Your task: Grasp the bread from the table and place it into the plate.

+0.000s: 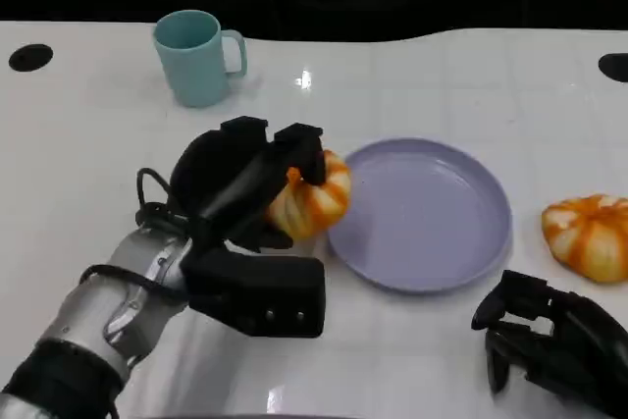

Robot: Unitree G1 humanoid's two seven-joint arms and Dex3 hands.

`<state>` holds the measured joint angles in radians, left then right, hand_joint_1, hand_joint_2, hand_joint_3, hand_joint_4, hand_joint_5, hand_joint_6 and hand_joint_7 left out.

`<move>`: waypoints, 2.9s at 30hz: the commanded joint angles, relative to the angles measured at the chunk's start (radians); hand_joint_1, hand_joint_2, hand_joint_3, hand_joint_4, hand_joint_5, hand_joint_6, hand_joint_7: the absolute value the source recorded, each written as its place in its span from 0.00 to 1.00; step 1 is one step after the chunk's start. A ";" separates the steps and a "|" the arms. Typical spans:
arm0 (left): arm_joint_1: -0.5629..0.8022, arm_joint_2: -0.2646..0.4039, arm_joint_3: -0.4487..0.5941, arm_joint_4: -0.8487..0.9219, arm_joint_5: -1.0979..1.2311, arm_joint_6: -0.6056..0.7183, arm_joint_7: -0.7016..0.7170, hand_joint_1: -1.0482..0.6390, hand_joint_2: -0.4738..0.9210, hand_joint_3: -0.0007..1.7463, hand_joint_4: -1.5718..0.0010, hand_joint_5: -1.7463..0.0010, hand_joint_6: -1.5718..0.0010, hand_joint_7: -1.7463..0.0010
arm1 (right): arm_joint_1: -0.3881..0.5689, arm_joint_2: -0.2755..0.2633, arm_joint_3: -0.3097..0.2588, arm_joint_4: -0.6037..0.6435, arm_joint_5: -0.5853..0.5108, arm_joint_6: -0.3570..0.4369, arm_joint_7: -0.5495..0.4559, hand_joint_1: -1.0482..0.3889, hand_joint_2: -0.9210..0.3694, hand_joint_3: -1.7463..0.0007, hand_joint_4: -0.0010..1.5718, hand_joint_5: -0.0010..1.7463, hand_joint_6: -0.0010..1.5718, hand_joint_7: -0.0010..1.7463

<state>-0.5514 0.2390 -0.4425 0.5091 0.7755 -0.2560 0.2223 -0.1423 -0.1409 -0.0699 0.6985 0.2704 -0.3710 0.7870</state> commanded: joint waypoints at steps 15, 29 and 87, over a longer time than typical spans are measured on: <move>-0.115 -0.085 -0.079 0.132 0.053 -0.014 0.081 0.46 0.95 0.35 0.48 0.00 0.57 0.16 | 0.023 -0.014 -0.007 0.008 -0.005 0.000 -0.002 0.38 0.00 0.85 0.41 1.00 0.44 0.76; -0.206 -0.193 -0.126 0.292 0.053 -0.012 0.167 0.46 0.89 0.37 0.45 0.00 0.52 0.25 | 0.029 -0.008 -0.006 -0.005 -0.001 0.023 -0.007 0.38 0.00 0.86 0.41 1.00 0.44 0.76; -0.311 -0.260 -0.241 0.466 0.033 0.125 -0.015 0.03 1.00 0.41 1.00 1.00 1.00 1.00 | 0.036 -0.008 0.005 -0.026 -0.010 0.023 -0.022 0.35 0.00 0.86 0.41 1.00 0.44 0.77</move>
<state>-0.8735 -0.0369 -0.6886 0.9929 0.8133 -0.1346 0.2244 -0.1188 -0.1353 -0.0639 0.6575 0.2693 -0.3608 0.7649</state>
